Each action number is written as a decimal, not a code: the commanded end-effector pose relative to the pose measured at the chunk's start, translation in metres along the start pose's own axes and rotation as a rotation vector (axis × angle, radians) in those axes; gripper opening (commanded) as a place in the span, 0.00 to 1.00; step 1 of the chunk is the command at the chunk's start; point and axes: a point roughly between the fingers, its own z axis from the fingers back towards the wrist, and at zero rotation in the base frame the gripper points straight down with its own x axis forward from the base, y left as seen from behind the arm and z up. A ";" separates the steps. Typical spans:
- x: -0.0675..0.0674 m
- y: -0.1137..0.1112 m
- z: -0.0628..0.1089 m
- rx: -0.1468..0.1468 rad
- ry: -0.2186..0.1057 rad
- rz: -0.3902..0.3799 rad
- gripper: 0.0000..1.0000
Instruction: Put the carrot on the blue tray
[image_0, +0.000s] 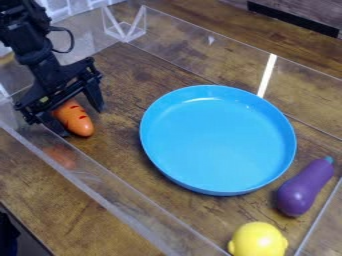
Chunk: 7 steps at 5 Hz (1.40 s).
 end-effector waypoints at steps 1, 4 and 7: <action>0.020 0.006 0.008 -0.009 -0.034 0.004 1.00; 0.024 0.006 0.003 -0.025 -0.084 0.180 1.00; 0.038 0.026 0.002 -0.030 -0.082 0.153 1.00</action>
